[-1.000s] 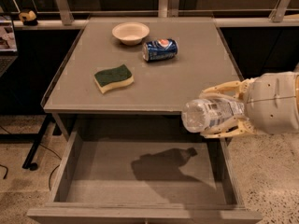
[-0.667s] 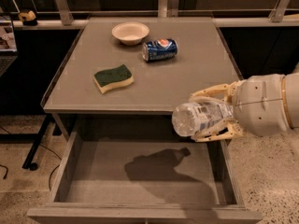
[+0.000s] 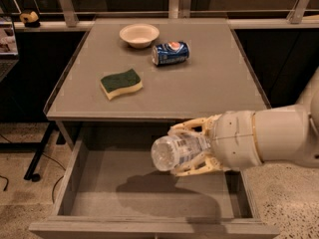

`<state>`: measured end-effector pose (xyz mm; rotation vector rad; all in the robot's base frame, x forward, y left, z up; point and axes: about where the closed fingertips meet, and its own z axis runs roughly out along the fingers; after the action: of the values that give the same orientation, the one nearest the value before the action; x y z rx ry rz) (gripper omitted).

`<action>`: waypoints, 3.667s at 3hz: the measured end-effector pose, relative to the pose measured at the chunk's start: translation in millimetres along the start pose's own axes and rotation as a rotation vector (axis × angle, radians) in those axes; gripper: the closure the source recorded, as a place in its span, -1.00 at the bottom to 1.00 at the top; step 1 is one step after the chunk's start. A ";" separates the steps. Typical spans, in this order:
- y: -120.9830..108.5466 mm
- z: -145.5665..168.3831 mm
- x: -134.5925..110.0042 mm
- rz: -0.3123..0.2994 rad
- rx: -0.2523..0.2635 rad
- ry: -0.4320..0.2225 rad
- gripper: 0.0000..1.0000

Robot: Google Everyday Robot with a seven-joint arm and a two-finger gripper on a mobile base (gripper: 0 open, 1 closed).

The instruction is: Place blue plastic bottle into top drawer

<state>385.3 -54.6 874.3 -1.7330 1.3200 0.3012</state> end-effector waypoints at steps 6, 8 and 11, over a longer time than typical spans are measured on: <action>34.1 148.3 35.4 -0.081 -0.156 0.100 1.00; 50.6 149.6 61.0 -0.039 -0.185 0.148 1.00; 76.0 145.6 82.0 0.010 -0.228 0.166 1.00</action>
Offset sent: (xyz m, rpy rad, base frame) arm -0.0043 0.0619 -0.0928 -0.0026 0.0698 0.0286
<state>398.2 3.5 700.6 -1.9780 1.4593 0.3300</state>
